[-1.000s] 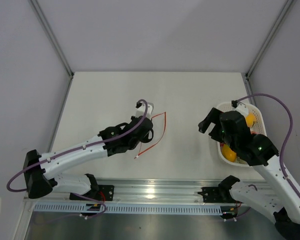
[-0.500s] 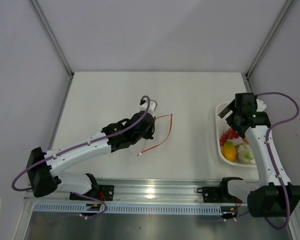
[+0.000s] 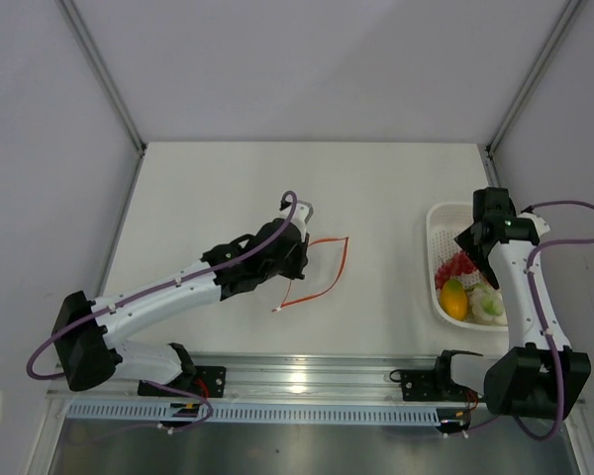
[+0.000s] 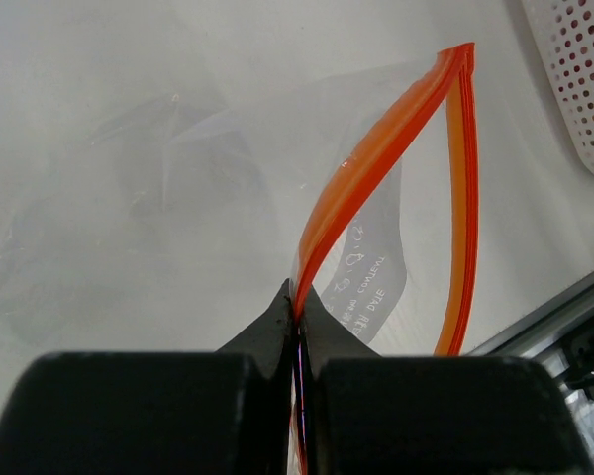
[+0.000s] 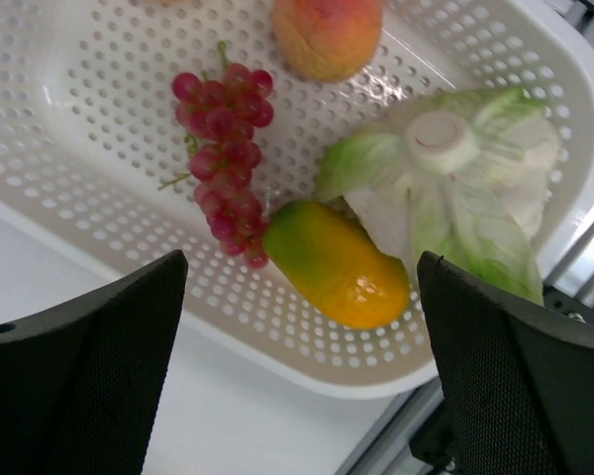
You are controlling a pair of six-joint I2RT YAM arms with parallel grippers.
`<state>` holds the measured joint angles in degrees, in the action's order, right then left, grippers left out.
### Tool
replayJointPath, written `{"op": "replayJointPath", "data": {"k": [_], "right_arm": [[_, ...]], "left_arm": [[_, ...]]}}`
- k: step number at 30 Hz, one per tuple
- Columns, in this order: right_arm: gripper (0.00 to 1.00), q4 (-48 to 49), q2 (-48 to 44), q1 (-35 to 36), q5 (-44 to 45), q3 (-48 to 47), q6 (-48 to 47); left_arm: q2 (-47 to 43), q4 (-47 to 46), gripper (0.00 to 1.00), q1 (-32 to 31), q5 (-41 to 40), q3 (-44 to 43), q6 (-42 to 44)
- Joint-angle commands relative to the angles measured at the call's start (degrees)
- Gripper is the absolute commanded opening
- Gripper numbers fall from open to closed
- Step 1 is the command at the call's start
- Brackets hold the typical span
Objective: Place the food in the zip-top bag and seal the zipper
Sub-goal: Pick up the fake vegetable from the bin.
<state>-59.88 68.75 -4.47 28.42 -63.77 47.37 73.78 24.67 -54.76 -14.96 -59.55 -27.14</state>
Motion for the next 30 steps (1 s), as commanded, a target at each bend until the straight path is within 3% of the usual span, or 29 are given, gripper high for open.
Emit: {"op": "replayJointPath", "data": {"k": [1, 5, 14, 22, 30], "right_arm": [[1.0, -8.74, -1.86, -0.28, 1.74, -1.8, 5.0], [0.99, -12.72, -4.32, -0.36, -0.47, -1.54, 7.47], [0.99, -17.1, -18.03, -0.63, 3.38, -0.04, 11.77], [0.99, -23.53, -18.3, -1.85, 5.32, 2.85, 20.38], [0.99, -20.2, -18.39, -8.78, 5.24, 7.68, 19.52]], "left_arm": [[-2.24, -2.43, 0.01, 0.88, 4.93, 0.14, -0.9], [-3.37, -2.6, 0.01, 1.06, 6.78, 1.36, -2.39], [-6.45, -1.03, 0.01, 1.06, 5.82, 2.68, -3.8], [-7.33, -0.32, 0.01, 1.15, 6.78, 4.09, -4.77], [-7.16, 0.47, 0.01, 1.15, 7.75, 4.44, -5.73]]}}
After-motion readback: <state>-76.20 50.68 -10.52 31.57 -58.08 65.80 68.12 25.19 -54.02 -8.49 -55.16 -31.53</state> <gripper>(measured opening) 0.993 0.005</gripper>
